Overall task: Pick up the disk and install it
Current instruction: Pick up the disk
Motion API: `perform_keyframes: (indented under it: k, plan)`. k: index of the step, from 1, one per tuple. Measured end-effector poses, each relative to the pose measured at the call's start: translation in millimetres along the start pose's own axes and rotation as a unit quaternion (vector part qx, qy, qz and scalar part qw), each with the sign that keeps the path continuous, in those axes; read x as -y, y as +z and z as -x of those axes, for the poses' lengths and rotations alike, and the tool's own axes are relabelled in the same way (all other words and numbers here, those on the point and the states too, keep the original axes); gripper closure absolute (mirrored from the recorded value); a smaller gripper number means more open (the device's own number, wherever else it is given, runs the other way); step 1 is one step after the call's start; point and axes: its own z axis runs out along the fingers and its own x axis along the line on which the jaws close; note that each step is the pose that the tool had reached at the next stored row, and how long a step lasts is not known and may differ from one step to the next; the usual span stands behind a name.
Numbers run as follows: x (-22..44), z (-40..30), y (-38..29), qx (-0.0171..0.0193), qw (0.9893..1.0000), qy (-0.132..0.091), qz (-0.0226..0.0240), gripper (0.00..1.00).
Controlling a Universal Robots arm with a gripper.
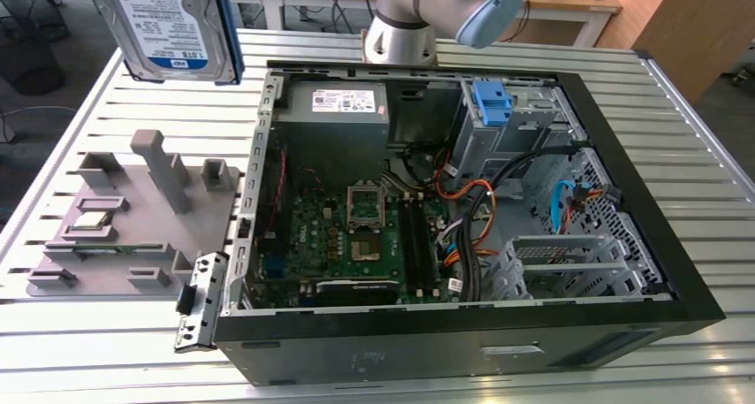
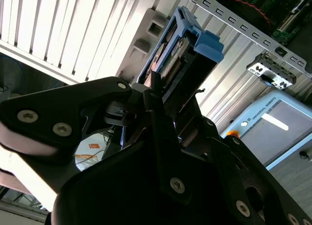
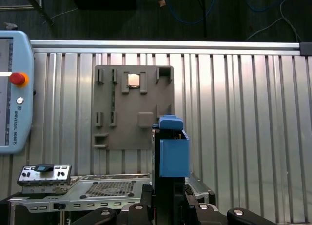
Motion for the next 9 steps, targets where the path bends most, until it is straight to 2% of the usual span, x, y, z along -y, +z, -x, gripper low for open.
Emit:
perform_keyframes:
  k: [9]
  plan:
    - [0.8, -2.7, 0.7, 0.0, 1.0, 0.0, 0.0, 0.65]
